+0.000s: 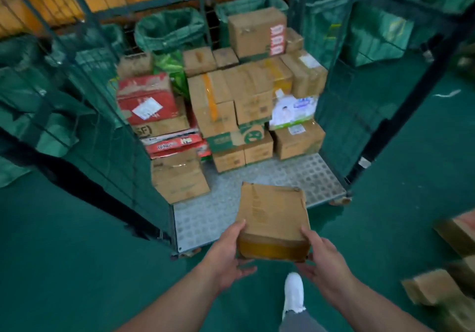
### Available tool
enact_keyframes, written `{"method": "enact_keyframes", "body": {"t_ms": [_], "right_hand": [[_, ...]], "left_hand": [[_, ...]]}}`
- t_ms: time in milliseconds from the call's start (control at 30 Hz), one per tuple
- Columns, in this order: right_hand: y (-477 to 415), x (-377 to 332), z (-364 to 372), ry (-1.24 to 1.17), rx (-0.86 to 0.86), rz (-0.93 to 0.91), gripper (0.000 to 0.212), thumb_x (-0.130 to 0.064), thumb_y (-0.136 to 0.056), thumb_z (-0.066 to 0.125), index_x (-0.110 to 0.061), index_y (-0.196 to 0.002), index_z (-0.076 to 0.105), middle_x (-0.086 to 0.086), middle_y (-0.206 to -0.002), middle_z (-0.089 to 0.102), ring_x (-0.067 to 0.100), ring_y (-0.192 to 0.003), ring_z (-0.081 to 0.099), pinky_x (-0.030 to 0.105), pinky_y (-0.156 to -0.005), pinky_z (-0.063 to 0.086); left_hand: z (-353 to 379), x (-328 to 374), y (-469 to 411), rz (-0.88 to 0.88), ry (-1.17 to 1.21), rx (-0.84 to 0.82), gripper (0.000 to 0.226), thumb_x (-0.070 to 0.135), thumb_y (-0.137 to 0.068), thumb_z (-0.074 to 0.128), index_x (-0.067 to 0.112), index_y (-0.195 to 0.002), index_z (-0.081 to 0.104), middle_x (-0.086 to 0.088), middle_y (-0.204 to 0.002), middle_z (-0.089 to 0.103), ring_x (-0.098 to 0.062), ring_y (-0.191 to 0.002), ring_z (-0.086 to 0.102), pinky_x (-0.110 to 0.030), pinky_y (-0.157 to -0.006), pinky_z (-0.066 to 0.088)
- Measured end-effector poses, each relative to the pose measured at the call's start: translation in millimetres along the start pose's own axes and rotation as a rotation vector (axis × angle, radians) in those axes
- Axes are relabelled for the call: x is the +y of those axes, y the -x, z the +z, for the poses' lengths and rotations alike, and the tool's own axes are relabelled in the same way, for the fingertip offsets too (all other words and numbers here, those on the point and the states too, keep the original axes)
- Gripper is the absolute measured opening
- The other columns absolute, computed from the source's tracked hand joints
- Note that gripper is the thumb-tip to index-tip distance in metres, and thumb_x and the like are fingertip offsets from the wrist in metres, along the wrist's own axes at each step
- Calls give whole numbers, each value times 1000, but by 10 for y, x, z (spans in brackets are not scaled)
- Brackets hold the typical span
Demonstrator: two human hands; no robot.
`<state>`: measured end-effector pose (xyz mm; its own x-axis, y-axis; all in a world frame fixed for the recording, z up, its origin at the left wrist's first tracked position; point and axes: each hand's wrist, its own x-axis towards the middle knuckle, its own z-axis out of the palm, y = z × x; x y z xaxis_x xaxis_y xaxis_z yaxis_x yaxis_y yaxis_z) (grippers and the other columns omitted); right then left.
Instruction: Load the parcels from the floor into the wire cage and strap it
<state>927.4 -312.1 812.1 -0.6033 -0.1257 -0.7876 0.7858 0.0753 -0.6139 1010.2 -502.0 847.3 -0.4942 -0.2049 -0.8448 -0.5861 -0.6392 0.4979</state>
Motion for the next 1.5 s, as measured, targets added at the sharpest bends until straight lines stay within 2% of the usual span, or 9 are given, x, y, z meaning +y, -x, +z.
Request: {"method": "enact_keyframes", "body": {"t_ms": [233, 433, 633, 800, 967, 1067, 1200, 1300, 1500], "right_hand": [[-819, -1171, 768, 97, -137, -46, 36, -55, -92, 68, -25, -110, 60, 1, -114, 65, 29, -105, 69, 42, -92, 57], [-1273, -1855, 1603, 171, -238, -113, 38, -51, -94, 68, -19, -113, 60, 7, -115, 67, 27, -106, 67, 36, -82, 58], [-1427, -2340, 2773, 225, -385, -185, 33, -42, -95, 70, -15, -110, 60, 6, -107, 70, 24, -102, 68, 31, -75, 56], [-1642, -2780, 3908, 356, -435, -287, 27, -47, -99, 61, -23, -112, 60, 2, -104, 68, 21, -96, 68, 33, -77, 55], [-1816, -3327, 5069, 402, -484, -351, 20, -49, -99, 56, -39, -117, 59, -5, -108, 73, 21, -102, 72, 50, -98, 56], [-2067, -3586, 5717, 438, -511, -392, 21, -53, -95, 59, -42, -113, 61, -7, -108, 75, 19, -102, 71, 48, -97, 56], [-2395, -3664, 6086, 422, -479, -330, 12, -43, -102, 57, -35, -111, 60, -6, -96, 76, 12, -76, 75, 29, -65, 59], [-2693, -3743, 6409, 445, -439, -333, 15, -41, -101, 56, -31, -110, 62, -6, -97, 77, 13, -81, 75, 30, -69, 54], [-3138, -3911, 7059, 436, -483, -326, 15, -28, -100, 53, -22, -107, 65, -3, -105, 75, 15, -94, 71, 27, -71, 51]], "left_hand": [[161, 1041, -554, 108, 257, 181, 44, 50, -94, 66, 27, -130, 55, -13, -132, 60, -37, -112, 63, -54, -100, 53], [374, 1659, -956, 109, 581, 195, 64, 56, -86, 73, 22, -136, 51, -21, -140, 50, -42, -137, 44, -54, -113, 41], [-94, 2635, -1323, 250, 702, 226, 58, 46, -83, 81, 12, -127, 65, -22, -118, 72, -35, -112, 68, -47, -103, 54], [-793, 3726, -1616, 350, 736, 277, 45, 37, -95, 71, 3, -123, 64, -21, -107, 70, -31, -92, 70, -40, -75, 61], [-1467, 4937, -1944, 394, 677, 305, 36, 38, -96, 69, 6, -111, 63, -22, -106, 71, -34, -100, 71, -47, -97, 58], [-1827, 5687, -2349, 441, 666, 296, 39, 41, -96, 67, 5, -111, 67, -15, -84, 75, -26, -76, 73, -35, -69, 64], [-2102, 6356, -2728, 428, 685, 318, 48, 44, -93, 71, 6, -122, 64, -16, -107, 69, -29, -95, 70, -38, -78, 63], [-2254, 6755, -2977, 419, 708, 328, 31, 39, -96, 69, 10, -102, 60, -15, -104, 62, -27, -89, 66, -40, -88, 58], [-2615, 7350, -3567, 548, 696, 359, 54, 50, -89, 74, 16, -127, 58, -14, -122, 65, -28, -105, 67, -38, -75, 62]]}}
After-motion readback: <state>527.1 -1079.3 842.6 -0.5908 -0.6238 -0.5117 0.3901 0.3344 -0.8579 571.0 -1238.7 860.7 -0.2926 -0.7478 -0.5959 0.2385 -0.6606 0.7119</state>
